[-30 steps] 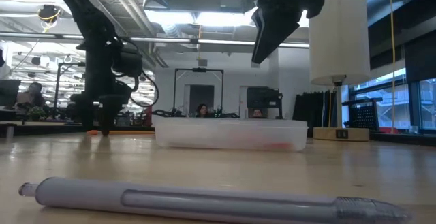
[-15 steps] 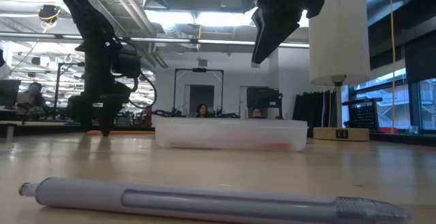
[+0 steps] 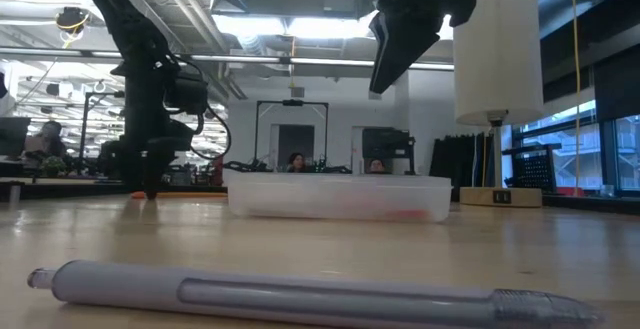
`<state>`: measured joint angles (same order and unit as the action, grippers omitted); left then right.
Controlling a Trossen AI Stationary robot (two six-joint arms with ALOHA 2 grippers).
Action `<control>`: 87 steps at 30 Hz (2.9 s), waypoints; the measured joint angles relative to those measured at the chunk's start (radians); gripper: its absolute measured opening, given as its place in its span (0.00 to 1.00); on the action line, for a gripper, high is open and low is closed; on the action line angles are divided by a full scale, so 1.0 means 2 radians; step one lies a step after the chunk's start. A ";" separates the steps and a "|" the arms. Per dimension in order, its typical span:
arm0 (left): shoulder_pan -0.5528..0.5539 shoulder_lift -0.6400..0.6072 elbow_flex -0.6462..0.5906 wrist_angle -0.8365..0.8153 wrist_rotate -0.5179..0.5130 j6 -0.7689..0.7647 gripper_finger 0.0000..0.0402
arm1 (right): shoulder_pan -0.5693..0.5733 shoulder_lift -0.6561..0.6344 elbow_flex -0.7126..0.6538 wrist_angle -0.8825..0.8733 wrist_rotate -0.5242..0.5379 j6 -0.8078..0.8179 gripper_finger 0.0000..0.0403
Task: Pack school essentials
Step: Put the orange pencil into the supply box
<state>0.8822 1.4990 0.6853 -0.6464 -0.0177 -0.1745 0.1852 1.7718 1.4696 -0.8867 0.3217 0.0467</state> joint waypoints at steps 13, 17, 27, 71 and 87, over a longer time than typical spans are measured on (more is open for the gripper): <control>-0.004 0.000 0.000 -0.004 -0.011 -0.001 0.21 | 0.000 0.000 0.000 0.000 0.000 -0.001 0.22; -0.003 0.000 0.000 -0.006 -0.014 -0.001 0.14 | 0.000 0.000 0.000 0.000 0.000 -0.001 0.22; -0.005 0.000 -0.001 -0.009 -0.015 -0.001 0.01 | 0.000 0.000 0.000 0.000 0.000 0.023 0.22; -0.387 -0.161 -0.001 0.097 -0.053 -0.022 0.02 | 0.034 -0.139 0.000 -0.074 0.000 0.092 0.22; -0.444 -0.023 -0.001 0.318 -0.044 0.054 0.02 | 0.034 -0.139 0.000 -0.073 0.000 0.092 0.22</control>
<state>-0.0063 1.4530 0.6842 -0.0097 -0.1060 -0.0661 0.2531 1.4937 1.4696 -1.0322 0.3218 0.2314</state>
